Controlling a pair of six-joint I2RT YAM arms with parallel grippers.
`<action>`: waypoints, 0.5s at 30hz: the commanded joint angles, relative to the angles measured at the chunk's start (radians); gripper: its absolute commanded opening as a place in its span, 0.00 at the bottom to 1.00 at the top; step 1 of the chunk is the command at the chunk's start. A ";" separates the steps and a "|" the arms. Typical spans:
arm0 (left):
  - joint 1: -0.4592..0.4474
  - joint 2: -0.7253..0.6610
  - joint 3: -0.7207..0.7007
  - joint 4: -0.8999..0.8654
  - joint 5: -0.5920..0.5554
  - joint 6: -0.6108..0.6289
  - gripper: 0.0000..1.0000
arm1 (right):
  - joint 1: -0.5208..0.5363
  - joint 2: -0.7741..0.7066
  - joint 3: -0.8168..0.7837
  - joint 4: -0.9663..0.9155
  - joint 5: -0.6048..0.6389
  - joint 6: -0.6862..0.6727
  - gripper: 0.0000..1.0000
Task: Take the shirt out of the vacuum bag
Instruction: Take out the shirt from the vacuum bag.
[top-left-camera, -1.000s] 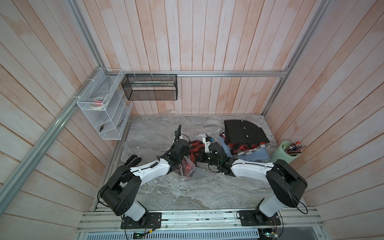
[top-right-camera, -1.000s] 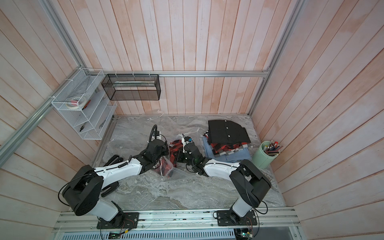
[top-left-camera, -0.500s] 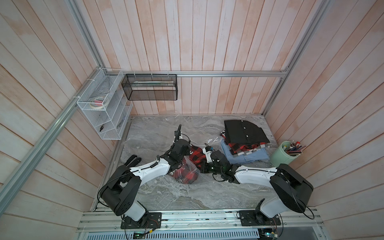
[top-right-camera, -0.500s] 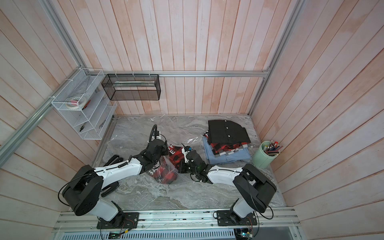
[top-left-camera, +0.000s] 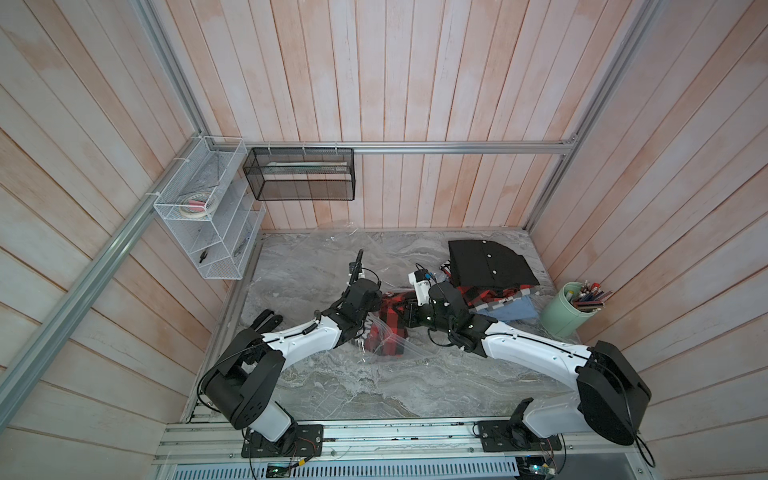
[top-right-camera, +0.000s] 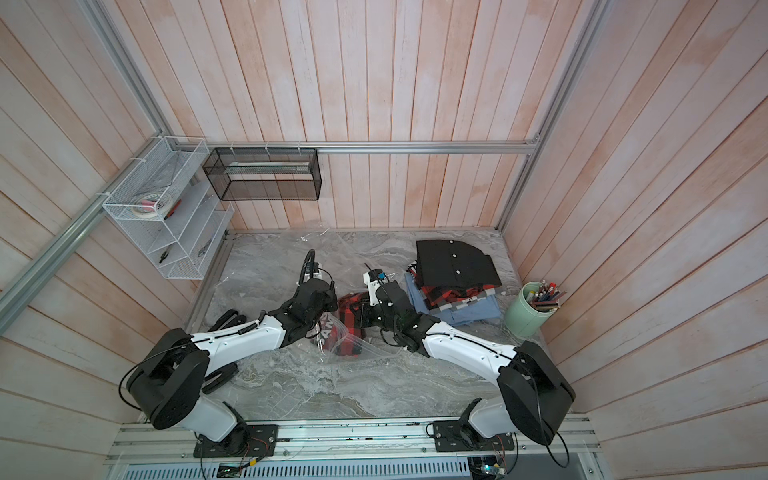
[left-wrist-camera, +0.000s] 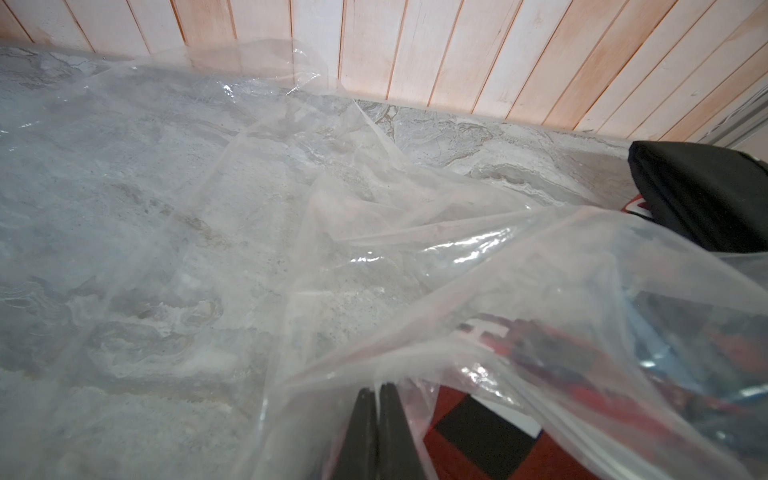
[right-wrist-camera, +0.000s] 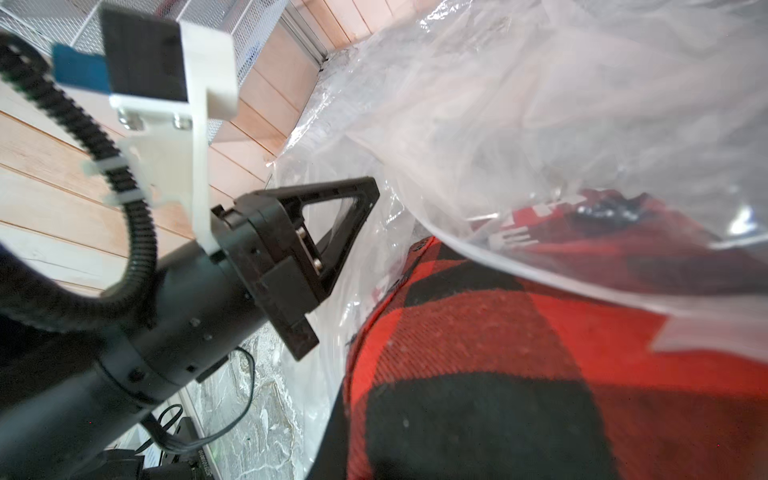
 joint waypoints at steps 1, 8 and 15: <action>0.000 0.017 -0.020 0.013 -0.015 -0.012 0.00 | -0.024 -0.051 0.087 0.000 -0.025 -0.030 0.00; 0.001 0.034 -0.020 0.015 -0.019 -0.008 0.00 | -0.050 -0.113 0.227 -0.092 -0.032 -0.067 0.00; 0.004 0.051 -0.020 0.015 -0.020 -0.003 0.00 | -0.111 -0.188 0.325 -0.157 -0.052 -0.079 0.00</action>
